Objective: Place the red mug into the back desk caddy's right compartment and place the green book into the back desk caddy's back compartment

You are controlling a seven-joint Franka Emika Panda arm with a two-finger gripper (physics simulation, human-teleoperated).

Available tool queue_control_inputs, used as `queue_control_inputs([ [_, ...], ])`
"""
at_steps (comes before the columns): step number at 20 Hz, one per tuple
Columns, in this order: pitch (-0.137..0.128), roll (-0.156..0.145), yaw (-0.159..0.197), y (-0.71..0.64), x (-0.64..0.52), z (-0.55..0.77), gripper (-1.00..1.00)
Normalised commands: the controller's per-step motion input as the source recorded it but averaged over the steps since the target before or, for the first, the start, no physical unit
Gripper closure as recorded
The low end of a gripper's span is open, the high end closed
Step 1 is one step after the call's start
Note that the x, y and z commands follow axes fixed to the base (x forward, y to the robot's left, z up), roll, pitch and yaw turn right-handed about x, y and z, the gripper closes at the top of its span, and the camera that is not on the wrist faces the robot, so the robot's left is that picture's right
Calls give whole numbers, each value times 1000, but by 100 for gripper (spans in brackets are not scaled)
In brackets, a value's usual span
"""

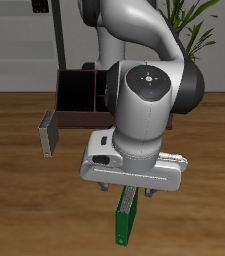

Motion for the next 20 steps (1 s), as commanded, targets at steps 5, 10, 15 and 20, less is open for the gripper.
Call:
queue_control_inputs([
  [5, -14, -21, -35, -14, -20, -283, -100],
  [10, -35, -11, 17, 26, -111, -192, -100],
  [15, -16, -8, -37, 33, -64, -176, -100],
  [20, -4, -26, -8, -72, -10, -152, -100],
])
